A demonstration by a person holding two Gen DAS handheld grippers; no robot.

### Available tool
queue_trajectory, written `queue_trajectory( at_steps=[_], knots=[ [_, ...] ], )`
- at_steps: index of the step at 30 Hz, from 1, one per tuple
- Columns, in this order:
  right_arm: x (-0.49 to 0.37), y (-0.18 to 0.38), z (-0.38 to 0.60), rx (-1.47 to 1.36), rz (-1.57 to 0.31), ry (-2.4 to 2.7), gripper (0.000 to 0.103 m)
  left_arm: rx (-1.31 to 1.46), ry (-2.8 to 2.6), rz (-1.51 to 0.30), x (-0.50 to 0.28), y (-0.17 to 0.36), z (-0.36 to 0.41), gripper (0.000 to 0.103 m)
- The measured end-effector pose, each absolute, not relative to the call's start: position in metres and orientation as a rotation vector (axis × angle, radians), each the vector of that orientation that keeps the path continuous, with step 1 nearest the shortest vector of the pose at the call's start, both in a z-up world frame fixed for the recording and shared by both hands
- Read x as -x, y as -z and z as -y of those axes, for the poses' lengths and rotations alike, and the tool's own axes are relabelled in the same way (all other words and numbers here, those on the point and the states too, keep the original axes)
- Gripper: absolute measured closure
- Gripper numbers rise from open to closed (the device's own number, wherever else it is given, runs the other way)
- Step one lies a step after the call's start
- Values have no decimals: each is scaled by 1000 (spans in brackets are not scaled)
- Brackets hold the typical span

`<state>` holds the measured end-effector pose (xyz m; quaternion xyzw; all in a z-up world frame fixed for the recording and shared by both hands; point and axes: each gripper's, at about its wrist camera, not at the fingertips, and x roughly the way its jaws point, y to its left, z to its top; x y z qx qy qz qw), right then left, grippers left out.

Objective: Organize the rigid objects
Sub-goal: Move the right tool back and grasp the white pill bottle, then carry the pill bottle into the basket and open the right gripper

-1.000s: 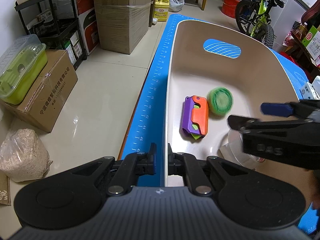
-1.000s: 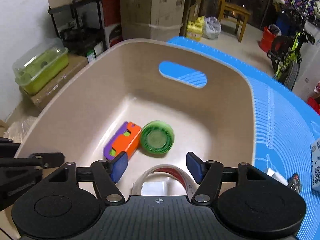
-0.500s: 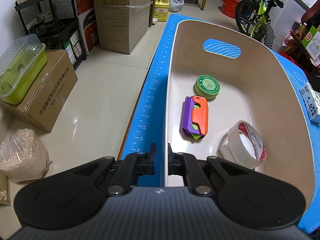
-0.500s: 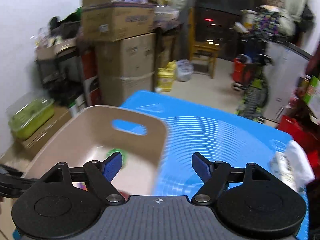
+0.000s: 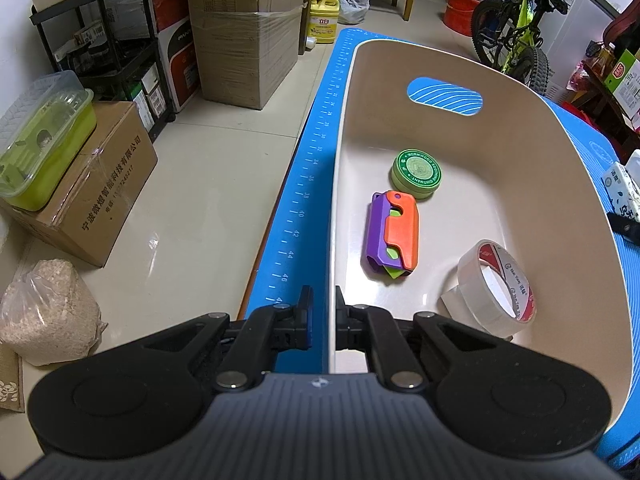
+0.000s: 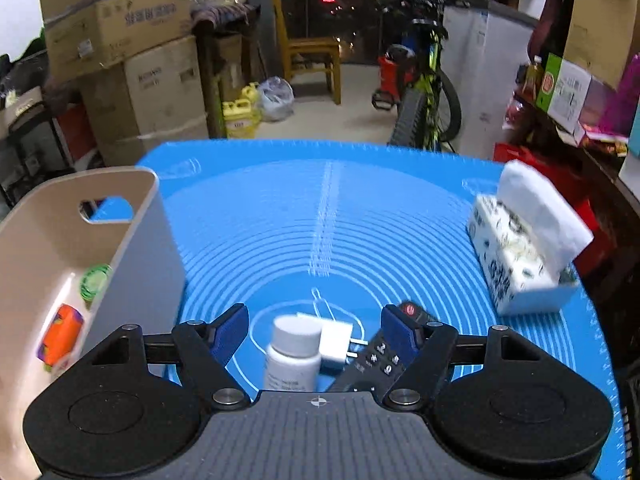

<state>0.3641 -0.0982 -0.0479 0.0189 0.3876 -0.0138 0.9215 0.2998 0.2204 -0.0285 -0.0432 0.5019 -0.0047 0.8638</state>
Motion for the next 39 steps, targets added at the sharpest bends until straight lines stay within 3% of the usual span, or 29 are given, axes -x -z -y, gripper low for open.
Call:
queue_trajectory(
  at_steps=[7,14,39],
  knots=[
    [-374,72,87,-14,-845,35,29,88,12,-1052,-299,28,-221,92],
    [-381,87,80,-4,-885,33,57,89,13,-1052,-300,28,-221,92],
    [-345,-23,14,-78,-528,-132,58,84,12,-1051,-300,29,-220,92]
  ],
)
